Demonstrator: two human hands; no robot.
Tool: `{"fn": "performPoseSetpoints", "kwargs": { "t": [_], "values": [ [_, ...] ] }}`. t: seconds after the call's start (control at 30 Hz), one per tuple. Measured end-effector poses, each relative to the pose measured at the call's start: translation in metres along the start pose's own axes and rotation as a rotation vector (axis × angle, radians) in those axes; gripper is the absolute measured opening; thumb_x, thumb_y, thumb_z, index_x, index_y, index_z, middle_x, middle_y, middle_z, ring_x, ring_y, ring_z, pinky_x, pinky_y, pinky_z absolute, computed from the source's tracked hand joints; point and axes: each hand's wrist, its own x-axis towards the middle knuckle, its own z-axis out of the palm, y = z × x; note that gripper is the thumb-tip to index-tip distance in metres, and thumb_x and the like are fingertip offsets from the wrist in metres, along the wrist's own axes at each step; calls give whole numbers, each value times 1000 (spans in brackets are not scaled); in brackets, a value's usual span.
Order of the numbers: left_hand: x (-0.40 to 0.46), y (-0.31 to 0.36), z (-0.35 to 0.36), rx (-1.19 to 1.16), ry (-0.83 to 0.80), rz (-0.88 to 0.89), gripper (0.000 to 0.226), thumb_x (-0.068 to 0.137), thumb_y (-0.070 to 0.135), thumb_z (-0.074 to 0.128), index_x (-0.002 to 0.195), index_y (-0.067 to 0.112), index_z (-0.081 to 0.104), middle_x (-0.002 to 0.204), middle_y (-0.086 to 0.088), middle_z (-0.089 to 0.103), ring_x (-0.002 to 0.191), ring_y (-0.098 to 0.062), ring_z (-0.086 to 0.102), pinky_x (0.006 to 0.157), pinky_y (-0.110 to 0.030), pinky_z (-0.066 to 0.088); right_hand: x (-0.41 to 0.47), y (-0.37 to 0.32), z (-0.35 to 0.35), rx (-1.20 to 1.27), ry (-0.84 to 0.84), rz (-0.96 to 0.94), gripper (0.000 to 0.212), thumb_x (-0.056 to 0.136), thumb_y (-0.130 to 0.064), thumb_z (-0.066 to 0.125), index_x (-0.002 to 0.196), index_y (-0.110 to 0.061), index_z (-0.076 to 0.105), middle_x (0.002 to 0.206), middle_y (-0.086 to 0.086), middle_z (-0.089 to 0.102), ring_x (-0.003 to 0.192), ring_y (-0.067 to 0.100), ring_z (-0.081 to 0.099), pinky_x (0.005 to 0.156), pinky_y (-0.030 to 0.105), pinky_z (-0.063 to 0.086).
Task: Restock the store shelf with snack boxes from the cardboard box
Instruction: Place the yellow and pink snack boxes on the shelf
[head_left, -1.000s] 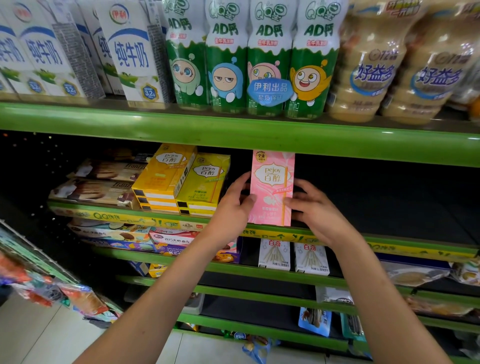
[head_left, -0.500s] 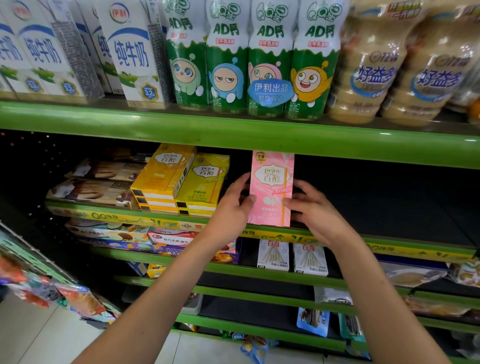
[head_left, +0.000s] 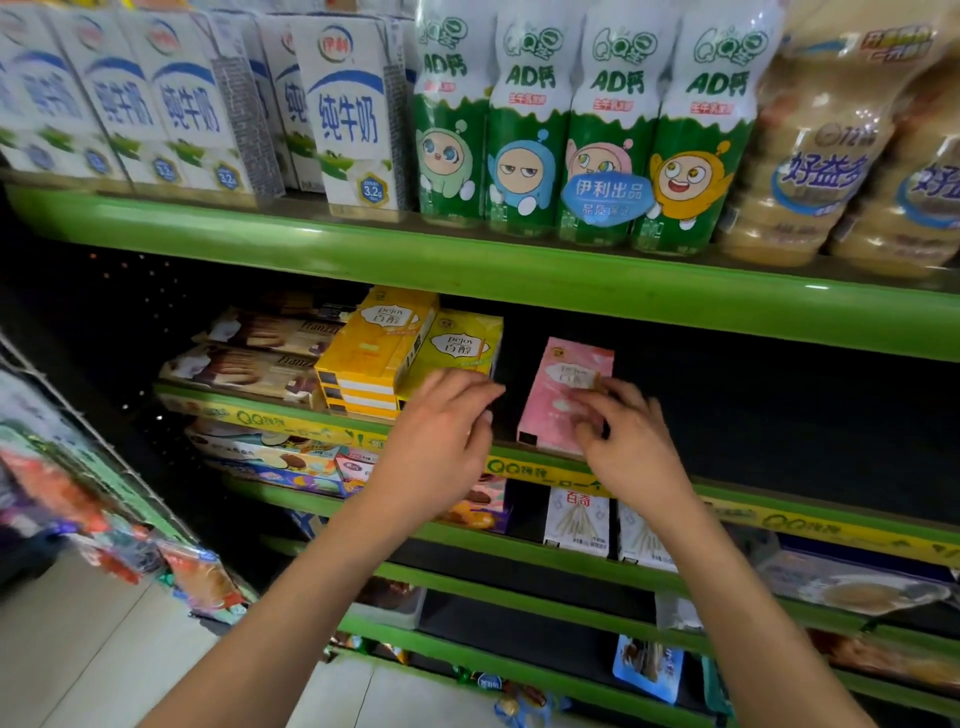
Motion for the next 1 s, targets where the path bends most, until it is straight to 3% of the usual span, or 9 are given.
{"fn": "performPoseSetpoints", "kwargs": {
  "t": [0.07,0.27,0.53,0.67,0.9,1.0],
  "values": [
    [3,-9,-9,131,-48,-28,36,88,12,52,119,4,67,117,-9,66,110,-30,53,96,-42,44,3,-6,-1,26,-60,-4,38,94,-30,53,131,-36,62,149,-2,41,132,28,39,112,41,32],
    [4,-27,-13,287,-275,-68,49,86,5,52,134,13,59,138,-2,57,125,-26,43,103,-42,37,16,-24,3,60,-177,-111,36,98,-26,52,133,-28,61,150,0,43,142,14,32,118,34,23],
    [3,-28,-13,263,-254,-43,52,84,0,52,134,14,59,137,-2,59,125,-25,44,102,-42,37,18,-29,9,89,-186,-184,35,98,-24,53,131,-28,63,149,-6,46,142,11,30,121,44,19],
    [2,-28,-12,238,-225,-58,50,85,0,53,132,13,61,136,-2,59,125,-26,44,102,-40,36,17,-30,13,55,-186,-198,36,98,-26,51,132,-30,62,148,-8,44,141,6,29,121,40,12],
    [4,-31,-14,194,-234,-66,40,94,14,52,133,17,60,136,2,57,124,-23,42,101,-37,33,14,-31,13,59,-166,-185,36,98,-31,50,132,-33,61,148,-11,43,141,2,26,120,41,11],
    [4,-27,-16,134,-176,-59,33,94,14,56,125,13,66,126,-2,63,118,-26,47,99,-39,37,11,-31,13,44,-142,-209,35,97,-33,53,131,-32,62,147,-10,45,139,3,27,111,20,9]
  ]
}}
